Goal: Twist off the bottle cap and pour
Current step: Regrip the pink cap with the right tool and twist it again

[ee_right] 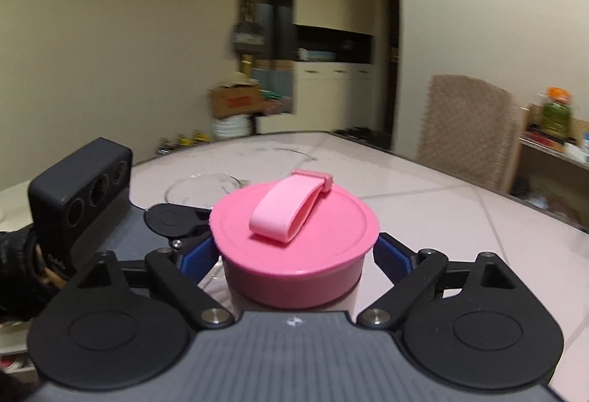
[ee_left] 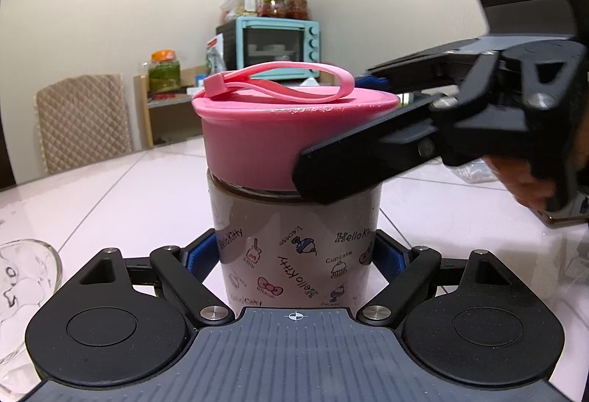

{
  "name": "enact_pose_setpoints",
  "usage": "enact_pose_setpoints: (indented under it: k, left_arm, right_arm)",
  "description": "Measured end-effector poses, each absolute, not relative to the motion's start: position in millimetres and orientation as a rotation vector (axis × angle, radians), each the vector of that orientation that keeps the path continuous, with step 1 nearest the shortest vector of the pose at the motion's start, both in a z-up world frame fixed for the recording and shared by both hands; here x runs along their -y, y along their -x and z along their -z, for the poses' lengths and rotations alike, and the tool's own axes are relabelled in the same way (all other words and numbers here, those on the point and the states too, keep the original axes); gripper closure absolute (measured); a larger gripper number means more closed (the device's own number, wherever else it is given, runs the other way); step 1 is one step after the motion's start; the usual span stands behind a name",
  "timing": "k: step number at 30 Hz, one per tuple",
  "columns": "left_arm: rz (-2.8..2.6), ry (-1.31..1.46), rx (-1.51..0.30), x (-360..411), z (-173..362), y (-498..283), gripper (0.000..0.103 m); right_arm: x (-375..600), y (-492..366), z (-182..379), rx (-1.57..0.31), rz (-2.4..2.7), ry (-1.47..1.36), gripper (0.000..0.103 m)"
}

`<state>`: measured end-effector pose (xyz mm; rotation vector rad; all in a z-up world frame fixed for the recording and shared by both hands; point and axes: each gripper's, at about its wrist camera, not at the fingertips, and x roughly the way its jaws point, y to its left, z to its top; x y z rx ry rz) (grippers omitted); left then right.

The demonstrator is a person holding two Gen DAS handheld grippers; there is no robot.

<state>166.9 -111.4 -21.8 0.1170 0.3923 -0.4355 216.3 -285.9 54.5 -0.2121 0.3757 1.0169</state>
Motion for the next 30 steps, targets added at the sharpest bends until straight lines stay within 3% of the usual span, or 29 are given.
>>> enact_pose_setpoints:
  k: [20, 24, 30]
  left_arm:
    - [0.438, -0.117, -0.389, 114, 23, -166, 0.013]
    - [0.438, -0.117, -0.389, 115, 24, -166, 0.013]
    - [0.438, -0.119, -0.389, 119, 24, -166, 0.013]
  right_arm:
    - [251, -192, -44, -0.379, -0.709, 0.105, 0.011]
    - [250, -195, -44, -0.373, -0.689, 0.084, 0.017]
    - [259, -210, -45, -0.384, -0.790, 0.126, 0.018]
